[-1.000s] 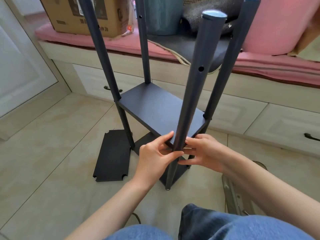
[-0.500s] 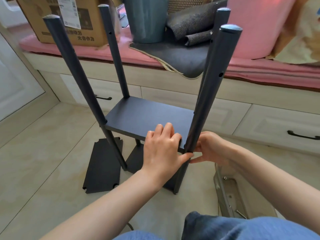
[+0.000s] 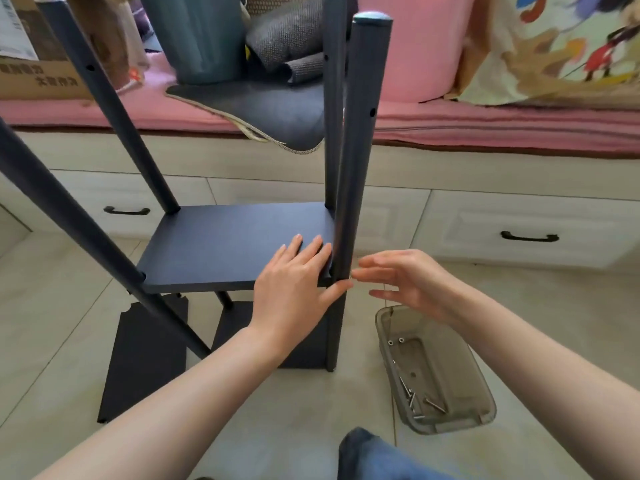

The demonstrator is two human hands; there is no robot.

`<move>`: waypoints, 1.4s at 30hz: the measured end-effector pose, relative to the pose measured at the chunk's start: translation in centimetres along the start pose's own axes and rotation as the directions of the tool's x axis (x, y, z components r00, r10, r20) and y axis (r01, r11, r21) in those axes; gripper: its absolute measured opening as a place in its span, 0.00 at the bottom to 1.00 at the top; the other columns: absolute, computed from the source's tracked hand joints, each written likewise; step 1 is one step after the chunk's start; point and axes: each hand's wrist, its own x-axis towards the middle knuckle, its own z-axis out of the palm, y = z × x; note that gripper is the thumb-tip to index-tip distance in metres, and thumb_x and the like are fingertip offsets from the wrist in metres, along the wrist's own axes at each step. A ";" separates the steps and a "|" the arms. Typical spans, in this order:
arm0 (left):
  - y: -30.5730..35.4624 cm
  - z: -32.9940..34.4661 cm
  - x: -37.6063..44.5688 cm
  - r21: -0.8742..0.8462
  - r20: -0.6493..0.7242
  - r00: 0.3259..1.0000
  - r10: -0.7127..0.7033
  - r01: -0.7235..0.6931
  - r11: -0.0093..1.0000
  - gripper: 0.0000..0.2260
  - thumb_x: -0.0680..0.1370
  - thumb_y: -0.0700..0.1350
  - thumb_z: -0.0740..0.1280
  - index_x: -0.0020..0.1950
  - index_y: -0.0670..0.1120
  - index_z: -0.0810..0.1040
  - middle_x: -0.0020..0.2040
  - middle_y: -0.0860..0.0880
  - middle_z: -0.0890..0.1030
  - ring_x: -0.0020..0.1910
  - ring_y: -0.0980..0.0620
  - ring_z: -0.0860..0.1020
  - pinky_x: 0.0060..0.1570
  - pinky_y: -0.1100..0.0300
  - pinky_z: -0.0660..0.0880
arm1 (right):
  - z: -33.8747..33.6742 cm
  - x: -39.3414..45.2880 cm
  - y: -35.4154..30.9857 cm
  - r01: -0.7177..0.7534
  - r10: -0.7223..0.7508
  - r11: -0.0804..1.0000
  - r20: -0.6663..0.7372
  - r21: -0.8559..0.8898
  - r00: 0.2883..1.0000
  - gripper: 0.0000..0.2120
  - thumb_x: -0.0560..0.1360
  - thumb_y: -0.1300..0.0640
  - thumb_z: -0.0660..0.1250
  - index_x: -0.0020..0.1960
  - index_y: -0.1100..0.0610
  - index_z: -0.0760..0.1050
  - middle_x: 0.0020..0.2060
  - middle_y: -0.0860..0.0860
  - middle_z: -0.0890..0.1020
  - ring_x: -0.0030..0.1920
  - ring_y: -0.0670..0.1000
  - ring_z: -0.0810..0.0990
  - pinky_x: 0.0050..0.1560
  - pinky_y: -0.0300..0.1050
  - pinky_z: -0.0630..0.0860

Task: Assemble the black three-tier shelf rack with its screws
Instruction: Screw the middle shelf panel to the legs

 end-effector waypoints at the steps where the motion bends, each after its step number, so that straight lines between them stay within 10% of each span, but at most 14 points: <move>1: 0.2 0.1 0.0 -0.010 -0.010 1.000 -0.009 0.009 1.000 0.30 0.78 0.66 0.63 0.76 0.52 0.72 0.76 0.52 0.71 0.78 0.46 0.65 0.76 0.51 0.61 | -0.6 -0.5 0.6 -0.010 0.010 1.000 -0.033 0.006 0.999 0.10 0.79 0.58 0.65 0.56 0.62 0.80 0.50 0.58 0.86 0.55 0.51 0.85 0.59 0.53 0.76; 13: 2.1 1.0 0.3 -0.017 -0.068 0.998 -0.016 0.015 1.000 0.27 0.78 0.58 0.70 0.72 0.45 0.77 0.71 0.47 0.77 0.74 0.44 0.70 0.71 0.54 0.59 | -7.1 -2.0 14.4 -0.394 0.316 0.883 -0.297 -0.256 0.901 0.06 0.80 0.64 0.63 0.51 0.63 0.79 0.36 0.54 0.84 0.36 0.51 0.81 0.40 0.44 0.77; 17: 2.0 1.0 0.0 0.017 -0.056 0.998 0.006 -0.006 1.000 0.26 0.79 0.57 0.69 0.72 0.44 0.77 0.71 0.47 0.77 0.75 0.44 0.70 0.73 0.55 0.60 | -7.7 -0.2 19.0 -0.477 0.338 0.714 -0.345 -0.512 0.876 0.14 0.79 0.65 0.64 0.35 0.60 0.74 0.26 0.53 0.76 0.25 0.49 0.72 0.28 0.40 0.66; 21: 1.6 1.2 0.0 0.046 -0.079 0.996 0.039 -0.036 0.998 0.26 0.79 0.57 0.67 0.72 0.44 0.76 0.71 0.47 0.77 0.75 0.43 0.71 0.75 0.52 0.63 | -7.2 1.5 21.6 -0.493 0.307 0.534 -0.385 -0.687 0.870 0.18 0.80 0.58 0.64 0.31 0.56 0.68 0.31 0.54 0.75 0.39 0.54 0.74 0.31 0.41 0.64; 25: 1.4 1.7 0.1 0.072 -0.135 0.989 0.068 -0.059 0.996 0.26 0.79 0.59 0.64 0.71 0.43 0.77 0.70 0.46 0.78 0.73 0.43 0.72 0.73 0.51 0.65 | -6.5 2.9 23.0 -0.508 0.330 0.416 -0.396 -0.754 0.857 0.10 0.80 0.58 0.62 0.54 0.62 0.79 0.57 0.62 0.82 0.58 0.59 0.80 0.47 0.42 0.72; 29: 1.1 2.2 0.1 0.096 -0.183 0.979 0.092 -0.076 0.993 0.27 0.79 0.60 0.62 0.70 0.43 0.78 0.69 0.46 0.79 0.72 0.42 0.73 0.72 0.49 0.67 | -6.1 3.8 24.2 -0.483 0.338 0.333 -0.376 -0.810 0.863 0.15 0.80 0.56 0.62 0.65 0.58 0.74 0.62 0.61 0.79 0.61 0.60 0.79 0.54 0.44 0.74; 38: 0.7 2.8 0.1 0.132 -0.219 0.969 0.114 -0.086 0.988 0.26 0.80 0.61 0.60 0.69 0.45 0.80 0.69 0.48 0.79 0.73 0.45 0.73 0.73 0.51 0.67 | -4.9 5.2 24.6 -0.549 0.367 0.380 -0.424 -0.745 0.828 0.14 0.78 0.58 0.63 0.62 0.59 0.77 0.59 0.58 0.80 0.58 0.58 0.81 0.51 0.45 0.77; 42: 0.7 3.1 0.2 0.129 -0.247 0.962 0.114 -0.084 0.988 0.26 0.80 0.61 0.60 0.68 0.45 0.80 0.68 0.48 0.80 0.72 0.45 0.74 0.72 0.51 0.67 | -3.8 5.7 24.2 -0.570 0.436 0.537 -0.374 -0.622 0.819 0.09 0.79 0.56 0.63 0.55 0.60 0.74 0.44 0.57 0.80 0.42 0.57 0.81 0.35 0.47 0.79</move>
